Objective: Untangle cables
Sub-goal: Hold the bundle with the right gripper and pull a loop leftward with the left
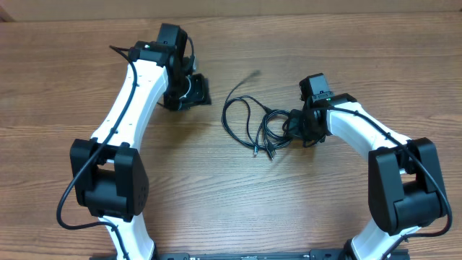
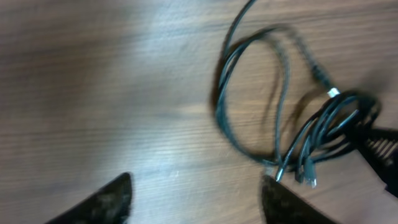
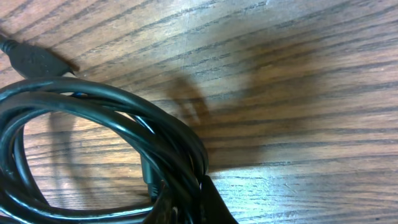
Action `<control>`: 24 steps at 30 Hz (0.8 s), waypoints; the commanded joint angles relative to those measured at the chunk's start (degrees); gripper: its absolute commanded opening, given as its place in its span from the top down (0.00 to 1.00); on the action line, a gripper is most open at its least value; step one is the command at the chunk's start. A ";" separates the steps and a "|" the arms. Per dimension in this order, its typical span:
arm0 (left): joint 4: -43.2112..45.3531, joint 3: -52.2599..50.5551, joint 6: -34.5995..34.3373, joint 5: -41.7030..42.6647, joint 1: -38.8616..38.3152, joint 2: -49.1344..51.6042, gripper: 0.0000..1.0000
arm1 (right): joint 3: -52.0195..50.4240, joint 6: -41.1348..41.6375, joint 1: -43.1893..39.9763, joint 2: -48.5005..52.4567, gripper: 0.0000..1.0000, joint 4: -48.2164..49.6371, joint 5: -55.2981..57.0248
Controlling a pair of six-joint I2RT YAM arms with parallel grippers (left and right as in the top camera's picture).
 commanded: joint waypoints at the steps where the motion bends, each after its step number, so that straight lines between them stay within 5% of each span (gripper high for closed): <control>1: 2.49 0.70 -0.81 2.62 -1.86 -0.92 0.30 | 0.11 -0.17 -0.15 0.26 0.96 0.24 -0.66; 9: 5.11 0.17 -0.87 1.62 -6.71 0.46 0.40 | 0.11 -0.17 -0.15 0.26 0.96 0.31 -2.40; 14: 6.45 0.09 -0.83 -6.99 -9.66 6.25 0.40 | 0.11 -0.17 -0.15 0.26 0.96 0.24 -2.43; 18: 8.74 0.07 -0.79 -9.31 -9.66 10.12 0.30 | 0.11 -0.17 -0.15 0.26 0.96 0.26 -2.43; 24: 13.81 0.09 2.99 -10.16 -9.66 15.56 0.31 | 0.11 -0.17 -0.15 0.26 0.96 0.26 -2.43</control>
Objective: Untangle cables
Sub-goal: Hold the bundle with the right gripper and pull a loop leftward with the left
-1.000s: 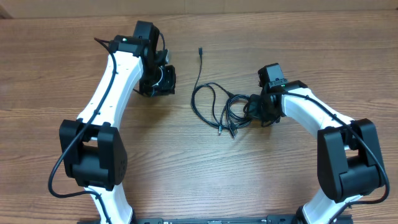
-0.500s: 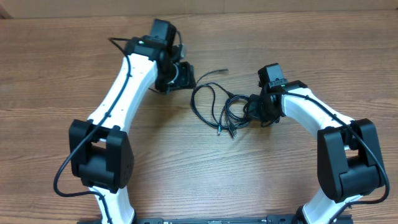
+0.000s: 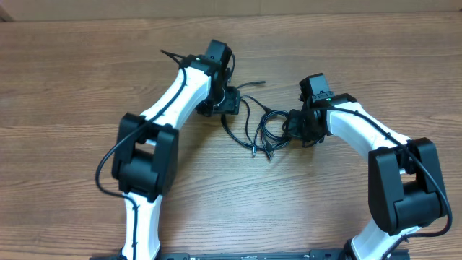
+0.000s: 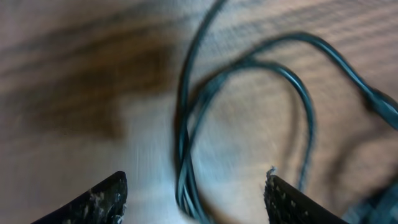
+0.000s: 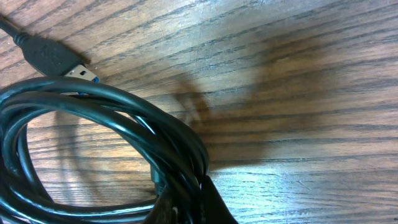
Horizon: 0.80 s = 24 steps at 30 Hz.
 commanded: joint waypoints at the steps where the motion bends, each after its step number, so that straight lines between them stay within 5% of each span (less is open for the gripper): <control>1: 2.27 0.13 3.54 -1.86 -0.20 2.75 0.31 | 0.11 -0.15 -0.15 0.28 0.96 0.28 -0.33; 5: 4.42 0.11 3.87 -1.81 -0.20 4.33 0.40 | 0.13 -0.15 -0.15 0.28 0.96 0.28 -0.33; 9: 3.85 0.13 3.87 -3.65 -0.20 4.70 0.83 | 0.13 -0.15 -0.15 0.28 0.96 0.26 -0.33; 12: 2.08 0.13 3.61 -7.89 -0.20 4.66 0.94 | 0.13 -0.15 -0.15 0.28 0.96 0.28 -0.33; 19: -4.96 0.26 -2.84 -28.09 0.26 3.37 0.96 | 0.13 -0.17 -0.15 0.28 0.96 0.24 -0.31; 24: -10.56 0.26 -10.16 -28.83 3.43 -0.11 0.96 | 0.11 1.22 -0.17 0.28 0.96 -0.22 0.42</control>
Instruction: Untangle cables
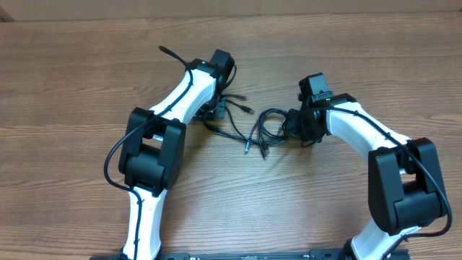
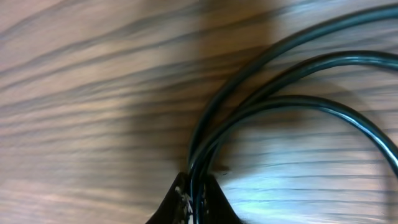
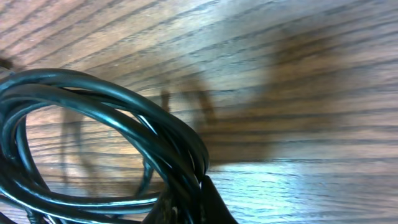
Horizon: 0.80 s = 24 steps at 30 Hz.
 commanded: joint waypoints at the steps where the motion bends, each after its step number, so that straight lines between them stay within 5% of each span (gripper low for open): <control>1: -3.58 -0.20 -7.82 -7.08 4.26 -3.58 0.96 | 0.13 3.02 -0.26 0.26 0.96 -1.25 3.37; 6: -9.35 -0.20 -13.75 -5.95 8.74 -5.68 0.96 | 0.13 9.35 -0.26 0.26 0.94 -2.91 6.01; 20: -11.10 -0.09 -13.66 -5.44 15.56 -6.91 0.96 | 0.17 10.49 -0.26 0.24 0.87 -3.72 4.26; 22: -10.38 0.70 -12.52 -3.98 15.56 -7.56 0.69 | 0.17 10.45 -0.26 0.24 0.85 -3.72 4.26; 24: -9.09 1.88 -9.46 -1.01 15.56 -8.22 0.53 | 0.17 9.31 -0.26 0.24 0.80 -3.65 4.17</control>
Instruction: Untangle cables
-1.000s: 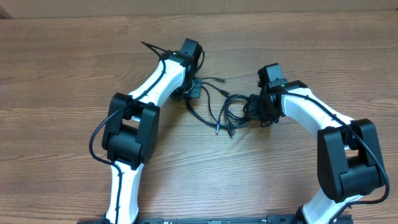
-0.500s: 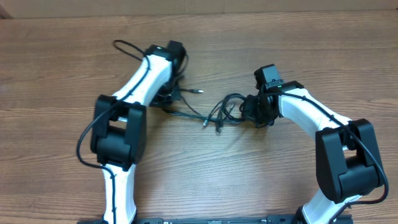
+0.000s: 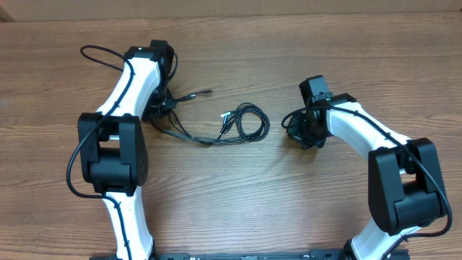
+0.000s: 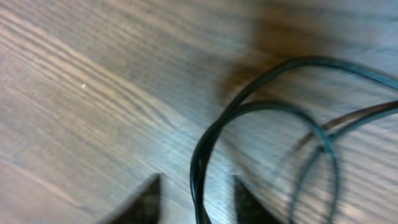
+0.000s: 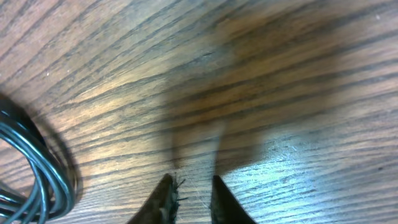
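Observation:
The black cables [image 3: 245, 121] lie mid-table as a small coil, with a long strand trailing left to my left gripper [image 3: 160, 110] and a plug end [image 3: 204, 92] pointing up-right. In the left wrist view the left gripper [image 4: 198, 202] is open; a doubled black strand [image 4: 200, 168] runs between its parted fingers, with wood showing on both sides. My right gripper [image 3: 294, 131] sits right of the coil and apart from it. In its wrist view the right gripper [image 5: 189, 200] is slightly open on nothing, and the coil's edge [image 5: 37, 165] shows at far left.
The wooden table [image 3: 238, 202] carries only the cables and both arms. The left arm's own wiring loop [image 3: 97, 52] arcs out at the upper left. The table's far edge [image 3: 289, 16] runs along the top of the overhead view.
My left gripper has moved left, and its fingers, then shut on the strands, now stand apart. The coil has shifted left, trailing a long strand. My right gripper has let go of the coil.
At first my left gripper was open well left of the cables while the right was shut on the bundle. Then the left was open over the left loops, then shut on them. Now both grippers are open and the coil lies apart from the right gripper.

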Action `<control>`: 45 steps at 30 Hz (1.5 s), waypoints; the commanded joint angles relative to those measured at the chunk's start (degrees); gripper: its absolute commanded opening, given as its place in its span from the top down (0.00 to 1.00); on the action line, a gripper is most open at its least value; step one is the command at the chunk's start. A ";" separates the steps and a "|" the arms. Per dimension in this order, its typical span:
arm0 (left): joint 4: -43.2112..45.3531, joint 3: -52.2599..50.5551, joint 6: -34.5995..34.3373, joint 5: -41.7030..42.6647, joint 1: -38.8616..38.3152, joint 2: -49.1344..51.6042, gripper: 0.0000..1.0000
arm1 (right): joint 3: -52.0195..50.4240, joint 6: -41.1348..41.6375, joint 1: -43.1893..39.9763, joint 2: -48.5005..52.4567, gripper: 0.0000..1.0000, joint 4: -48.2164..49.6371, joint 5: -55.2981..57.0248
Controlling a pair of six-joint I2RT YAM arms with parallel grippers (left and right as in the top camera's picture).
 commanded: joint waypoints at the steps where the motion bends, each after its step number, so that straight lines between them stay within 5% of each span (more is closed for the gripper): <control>1: 2.19 2.73 5.25 5.22 -0.50 -3.87 0.50 | 0.17 -1.31 -0.22 0.26 0.76 0.20 0.57; 11: 14.16 5.66 24.02 40.96 -5.27 -6.51 0.38 | 0.83 -4.59 -0.24 0.26 0.67 -0.81 0.55; 18: 15.98 5.60 25.70 34.86 -12.52 -5.07 0.25 | 5.92 -8.13 -0.22 0.26 0.64 -4.96 0.57; 33: 20.65 5.27 34.82 25.07 -18.97 0.57 0.20 | 14.80 -8.04 -1.99 0.20 0.60 -12.81 0.55; 45: 19.78 5.22 38.84 26.88 -19.34 5.77 0.32 | 14.86 -8.04 -4.00 0.20 0.59 -13.42 -1.18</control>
